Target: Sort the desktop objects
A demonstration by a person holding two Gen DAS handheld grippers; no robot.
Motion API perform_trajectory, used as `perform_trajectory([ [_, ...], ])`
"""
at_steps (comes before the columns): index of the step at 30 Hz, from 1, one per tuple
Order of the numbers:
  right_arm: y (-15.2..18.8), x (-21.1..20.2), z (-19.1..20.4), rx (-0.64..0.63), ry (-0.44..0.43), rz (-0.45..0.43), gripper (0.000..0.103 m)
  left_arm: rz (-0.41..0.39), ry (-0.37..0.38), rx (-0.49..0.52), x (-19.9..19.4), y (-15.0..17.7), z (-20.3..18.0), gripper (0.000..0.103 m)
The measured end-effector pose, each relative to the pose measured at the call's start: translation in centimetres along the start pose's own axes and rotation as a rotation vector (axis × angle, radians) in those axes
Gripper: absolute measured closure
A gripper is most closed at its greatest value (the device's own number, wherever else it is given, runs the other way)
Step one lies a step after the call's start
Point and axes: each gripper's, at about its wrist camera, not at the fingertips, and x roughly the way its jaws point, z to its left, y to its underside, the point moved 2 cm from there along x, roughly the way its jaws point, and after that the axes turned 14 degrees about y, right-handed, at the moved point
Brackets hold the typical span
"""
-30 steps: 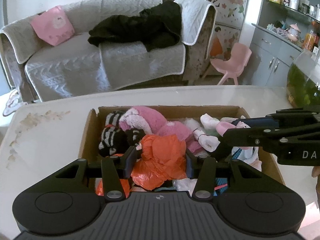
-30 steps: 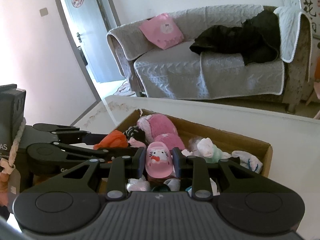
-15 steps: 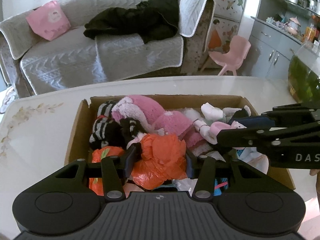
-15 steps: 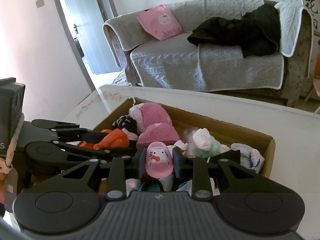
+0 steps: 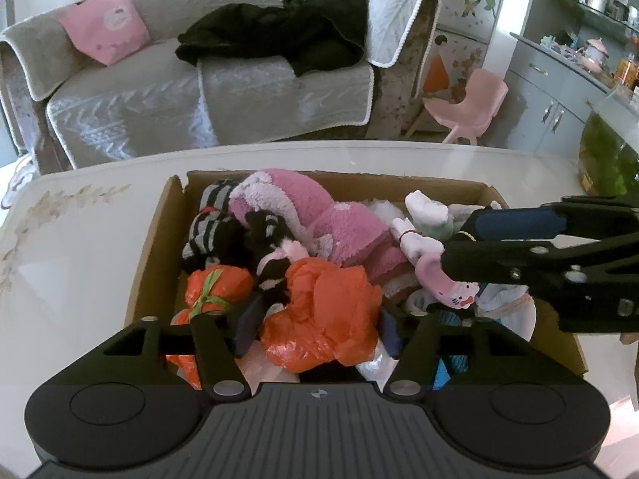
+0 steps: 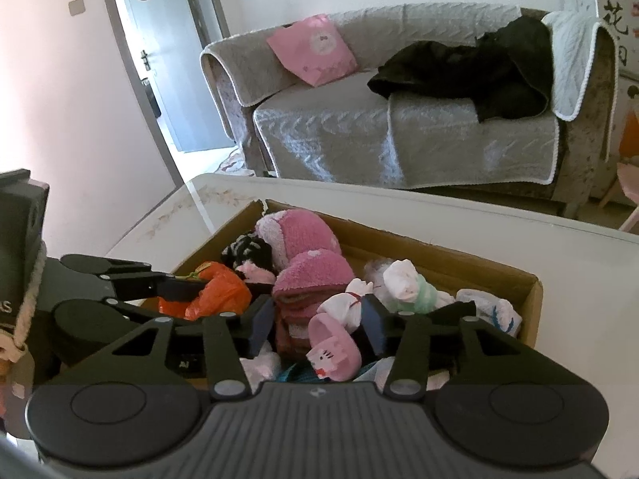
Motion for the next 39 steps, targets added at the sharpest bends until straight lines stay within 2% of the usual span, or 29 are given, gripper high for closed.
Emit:
perform_trajectory([
  [2, 0.0, -0.4, 0.1, 0.0, 0.001, -0.006, 0.048, 0.001, -0.001, -0.016, -0.2, 0.1, 0.1, 0.024],
  [5, 0.1, -1.1, 0.2, 0.006, 0.004, -0.016, 0.048, 0.007, 0.003, -0.029, -0.5, 0.2, 0.1, 0.023],
  [10, 0.0, -2.0, 0.5, 0.003, 0.014, -0.025, 0.047, -0.003, 0.0, -0.035, -1.4, 0.3, -0.3, 0.015],
  [12, 0.0, -2.3, 0.6, 0.003, 0.015, -0.031, 0.047, 0.005, 0.002, -0.047, -1.5, 0.2, -0.3, 0.007],
  [15, 0.0, -2.8, 0.7, 0.009, 0.015, -0.037, 0.047, 0.009, 0.004, -0.071, -2.0, 0.3, -0.1, 0.003],
  [25, 0.5, -5.0, 1.6, 0.017, 0.004, -0.075, 0.045, -0.013, 0.003, -0.073, -4.6, 0.5, -1.1, 0.001],
  [29, 0.9, -7.3, 1.9, 0.041, -0.003, -0.12, 0.043, -0.079, -0.062, -0.049, -7.5, 1.1, -2.4, 0.002],
  [30, 1.2, -8.3, 2.1, 0.048, -0.01, -0.14, 0.04, -0.101, -0.072, -0.039, -8.6, 1.5, -2.9, 0.002],
  [34, 2.6, -12.1, 2.4, 0.08, -0.015, -0.204, 0.033, -0.168, -0.123, 0.06, -12.9, 3.4, -6.2, 0.0],
  [37, 4.0, -14.4, 2.7, 0.109, -0.009, -0.225, 0.026, -0.198, -0.132, 0.103, -15.8, 4.6, -8.5, 0.0],
  [39, 4.9, -15.7, 3.0, 0.113, 0.008, -0.23, 0.023, -0.217, -0.11, 0.104, -17.5, 5.4, -9.8, 0.0],
])
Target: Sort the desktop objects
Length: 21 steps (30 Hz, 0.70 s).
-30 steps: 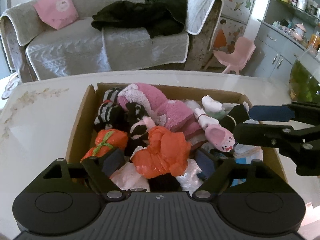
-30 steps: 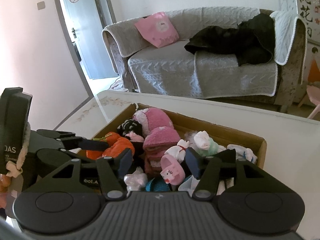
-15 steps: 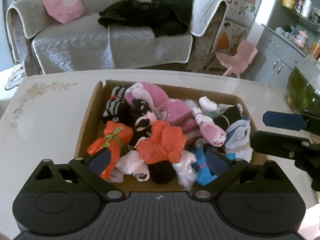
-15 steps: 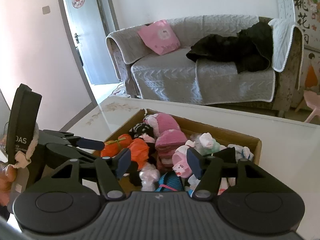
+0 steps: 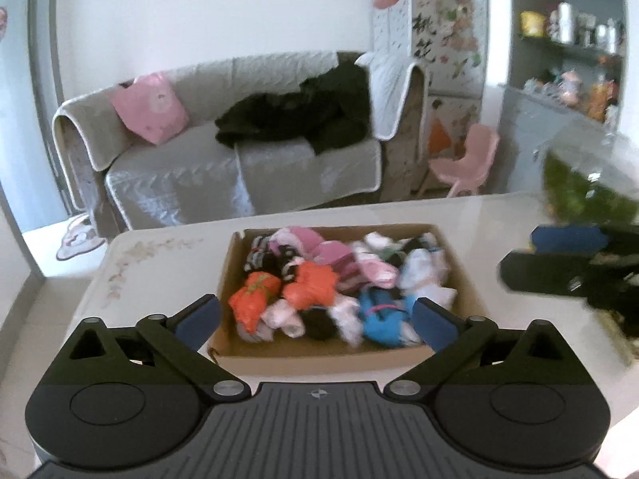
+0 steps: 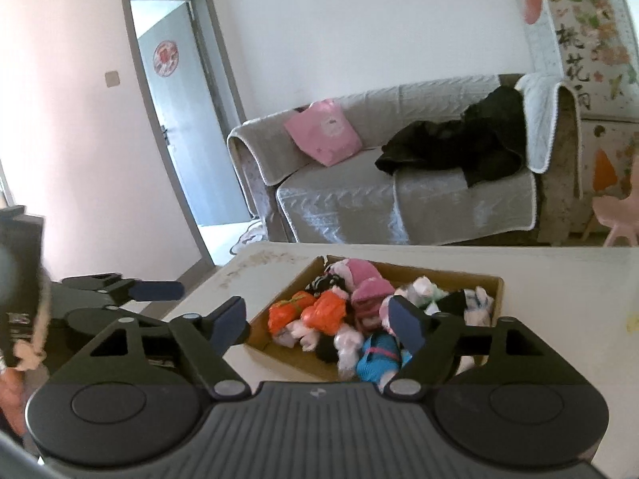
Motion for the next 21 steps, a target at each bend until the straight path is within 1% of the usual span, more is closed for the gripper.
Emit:
perform_trajectory([
  [2, 0.4, -1.1, 0.4, -0.012, 0.028, -0.005, 0.017, -0.013, 0.011, -0.023, -1.6, 0.4, -1.0, 0.0],
  [4, 0.8, -1.8, 0.5, -0.018, 0.05, 0.006, 0.001, -0.017, 0.025, -0.045, -2.9, 0.9, -1.7, 0.0],
  [5, 0.9, -2.2, 0.5, -0.02, 0.049, 0.01, 0.0, -0.013, 0.024, -0.043, -3.4, 1.2, -2.2, 0.0],
  [9, 1.0, -3.5, 0.5, -0.011, 0.056, 0.006, 0.001, -0.012, -0.017, -0.019, -5.1, 1.9, -3.7, 0.0],
  [12, 0.5, -4.1, 0.5, -0.007, 0.055, 0.002, 0.001, -0.008, -0.026, -0.017, -6.1, 2.2, -4.5, 0.0],
  [16, 0.4, -4.4, 1.1, -0.034, 0.067, -0.001, 0.001, -0.015, -0.032, -0.01, -7.3, 2.6, -5.2, 0.0],
  [21, 0.7, -4.3, 1.6, -0.056, 0.071, 0.006, 0.001, -0.004, -0.035, -0.001, -8.0, 3.2, -5.7, 0.0],
])
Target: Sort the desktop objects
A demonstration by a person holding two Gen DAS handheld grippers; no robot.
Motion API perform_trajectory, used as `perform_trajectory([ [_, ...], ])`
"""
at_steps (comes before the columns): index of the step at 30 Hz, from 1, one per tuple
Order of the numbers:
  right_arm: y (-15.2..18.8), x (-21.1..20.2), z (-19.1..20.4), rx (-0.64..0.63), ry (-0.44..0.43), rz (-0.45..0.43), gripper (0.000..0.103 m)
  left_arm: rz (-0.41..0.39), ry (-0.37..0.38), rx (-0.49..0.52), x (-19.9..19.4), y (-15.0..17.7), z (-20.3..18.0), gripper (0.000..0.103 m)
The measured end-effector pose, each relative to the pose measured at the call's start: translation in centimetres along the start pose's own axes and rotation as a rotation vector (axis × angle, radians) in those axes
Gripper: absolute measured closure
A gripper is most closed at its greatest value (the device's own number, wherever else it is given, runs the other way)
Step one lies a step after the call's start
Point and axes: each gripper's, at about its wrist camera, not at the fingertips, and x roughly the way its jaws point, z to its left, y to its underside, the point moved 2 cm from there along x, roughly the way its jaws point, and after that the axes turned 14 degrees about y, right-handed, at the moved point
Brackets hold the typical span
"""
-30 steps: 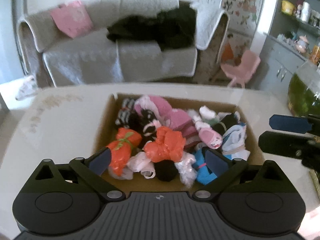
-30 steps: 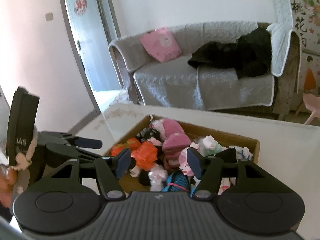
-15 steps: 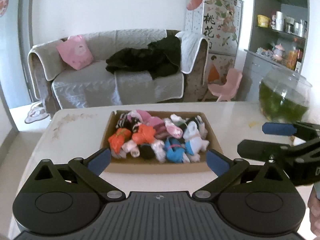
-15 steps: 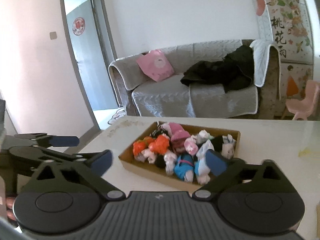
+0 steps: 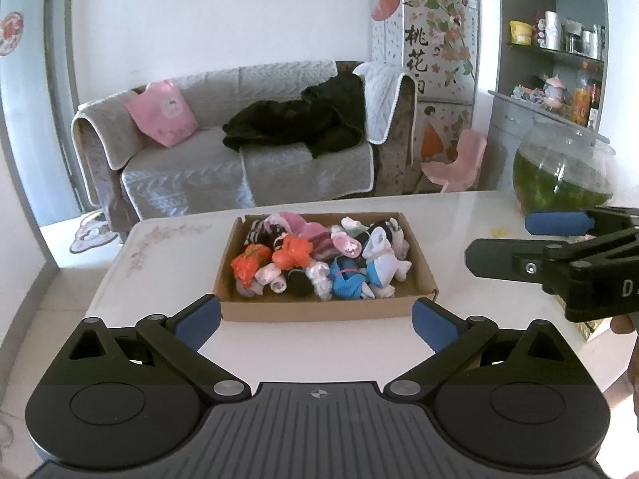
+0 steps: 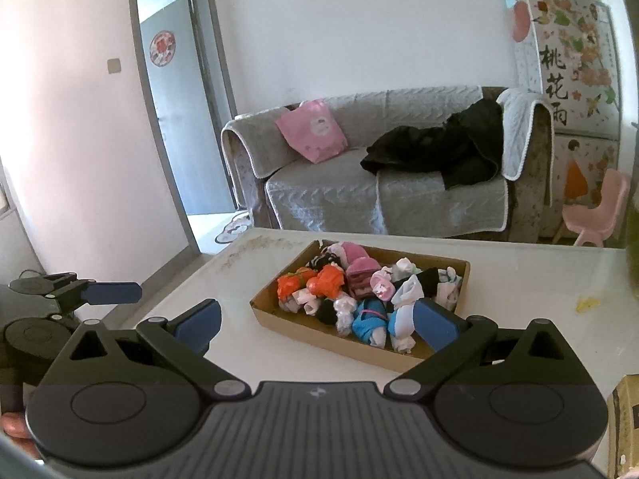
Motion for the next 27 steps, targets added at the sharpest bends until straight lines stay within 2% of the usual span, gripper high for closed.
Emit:
perform_trajectory([
  [9, 1.1, -0.6, 0.8, -0.016, 0.0, -0.002, 0.001, 0.022, 0.016, -0.005, -0.2, 1.2, 0.1, 0.0],
  [21, 1.5, -0.7, 1.5, -0.043, 0.01, 0.004, 0.001, -0.034, 0.022, 0.036, -1.3, 1.4, -0.7, 0.0],
  [27, 1.6, -0.7, 1.7, -0.047, 0.007, 0.01, 0.001, -0.016, 0.015, 0.026, -1.0, 1.4, -0.5, 0.0],
])
